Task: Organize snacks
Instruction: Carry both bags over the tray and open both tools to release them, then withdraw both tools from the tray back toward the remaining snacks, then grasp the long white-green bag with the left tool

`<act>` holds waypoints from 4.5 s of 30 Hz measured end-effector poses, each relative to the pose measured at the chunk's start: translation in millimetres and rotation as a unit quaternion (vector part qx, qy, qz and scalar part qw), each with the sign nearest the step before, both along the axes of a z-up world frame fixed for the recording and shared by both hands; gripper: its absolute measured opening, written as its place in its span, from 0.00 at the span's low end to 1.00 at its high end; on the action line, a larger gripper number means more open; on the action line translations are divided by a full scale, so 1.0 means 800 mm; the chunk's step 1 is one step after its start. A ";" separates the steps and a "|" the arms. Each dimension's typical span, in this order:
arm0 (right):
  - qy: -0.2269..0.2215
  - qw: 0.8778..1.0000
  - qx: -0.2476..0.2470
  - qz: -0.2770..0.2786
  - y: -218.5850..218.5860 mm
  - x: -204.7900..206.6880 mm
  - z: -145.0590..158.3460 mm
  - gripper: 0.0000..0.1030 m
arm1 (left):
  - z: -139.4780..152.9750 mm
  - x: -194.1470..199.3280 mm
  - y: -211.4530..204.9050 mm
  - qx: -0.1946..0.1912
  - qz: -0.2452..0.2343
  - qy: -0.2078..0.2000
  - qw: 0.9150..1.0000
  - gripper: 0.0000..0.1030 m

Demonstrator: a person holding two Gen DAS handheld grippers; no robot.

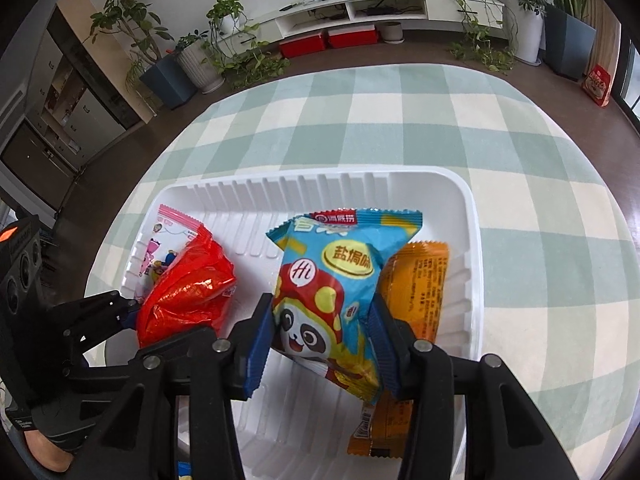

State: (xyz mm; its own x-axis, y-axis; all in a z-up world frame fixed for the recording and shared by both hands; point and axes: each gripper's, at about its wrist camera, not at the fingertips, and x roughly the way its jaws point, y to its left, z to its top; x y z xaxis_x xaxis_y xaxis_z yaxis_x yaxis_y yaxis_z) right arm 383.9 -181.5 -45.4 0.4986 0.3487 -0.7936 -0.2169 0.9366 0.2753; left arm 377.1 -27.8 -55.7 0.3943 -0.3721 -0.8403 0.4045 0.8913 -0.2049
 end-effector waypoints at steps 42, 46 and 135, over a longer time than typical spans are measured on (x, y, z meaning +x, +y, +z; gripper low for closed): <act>-0.116 0.968 0.220 -0.018 -0.072 -0.330 0.049 0.96 | 0.087 -0.306 0.143 -0.106 0.172 -0.109 0.973 1.00; -0.117 0.976 0.185 0.001 -0.048 -0.378 0.021 0.96 | 0.067 -0.335 0.140 -0.102 0.164 -0.090 0.977 1.00; -0.055 0.968 -0.082 0.229 0.117 -0.362 -0.052 0.65 | -0.020 -0.255 0.101 -0.116 -0.081 0.134 0.981 0.16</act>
State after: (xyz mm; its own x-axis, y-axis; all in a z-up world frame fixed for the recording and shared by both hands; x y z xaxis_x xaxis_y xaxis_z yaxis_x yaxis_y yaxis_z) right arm 94.5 -87.9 -87.0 0.4055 0.4268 -0.8083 -0.6399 0.7640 0.0824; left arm 173.2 53.1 -71.7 0.0903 -0.6050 -0.7911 0.4410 0.7365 -0.5129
